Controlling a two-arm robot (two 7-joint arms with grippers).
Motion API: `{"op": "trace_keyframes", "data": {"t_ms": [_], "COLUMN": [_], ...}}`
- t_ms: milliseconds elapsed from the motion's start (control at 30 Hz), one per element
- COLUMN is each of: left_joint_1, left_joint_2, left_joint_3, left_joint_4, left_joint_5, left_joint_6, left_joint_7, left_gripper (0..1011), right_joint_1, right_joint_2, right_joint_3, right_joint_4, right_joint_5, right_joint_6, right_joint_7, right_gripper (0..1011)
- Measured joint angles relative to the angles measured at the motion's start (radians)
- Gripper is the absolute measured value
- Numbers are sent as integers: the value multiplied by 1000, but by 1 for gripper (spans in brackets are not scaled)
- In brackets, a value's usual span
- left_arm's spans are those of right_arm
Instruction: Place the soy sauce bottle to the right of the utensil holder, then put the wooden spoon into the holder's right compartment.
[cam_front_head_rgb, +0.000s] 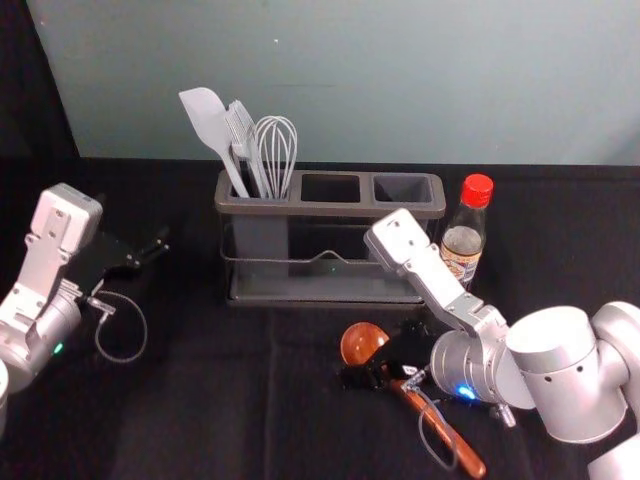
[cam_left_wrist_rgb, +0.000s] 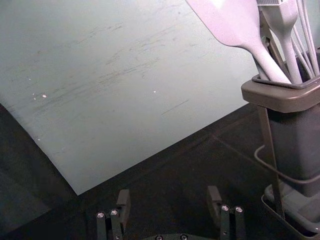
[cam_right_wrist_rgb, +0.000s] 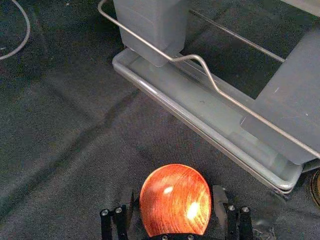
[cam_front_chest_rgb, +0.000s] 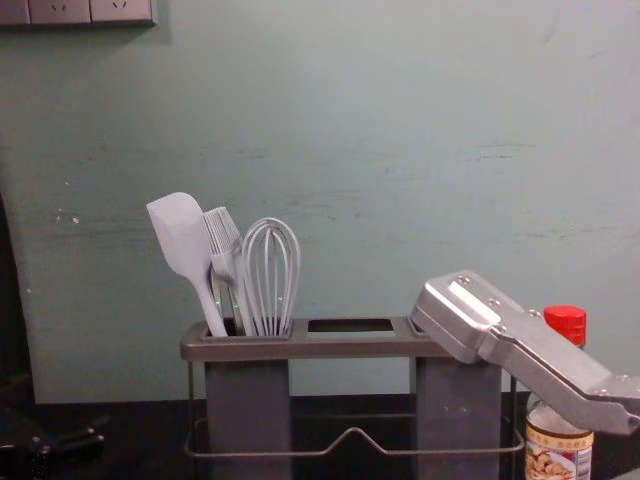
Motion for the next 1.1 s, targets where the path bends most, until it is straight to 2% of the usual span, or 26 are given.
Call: {"op": "trace_keyframes", "data": {"t_ms": [467, 733, 1100], "left_joint_1": [0, 0, 0], "left_joint_2": [0, 0, 0], "left_joint_3": [0, 0, 0], "left_joint_4": [0, 0, 0], "left_joint_5": [0, 0, 0], "left_joint_6": [0, 0, 0], "left_joint_7": [0, 0, 0], "left_gripper": [1005, 1005, 1005], "right_joint_1": [-8, -17, -28], "right_joint_2": [-7, -16, -8], "right_joint_3": [15, 28, 39], "right_joint_4": [4, 5, -18], "right_joint_5": [-23, -29, -29], "right_joint_6": [-12, -22, -31], "right_joint_7": [24, 39, 58], "right_gripper": [998, 838, 837]}}
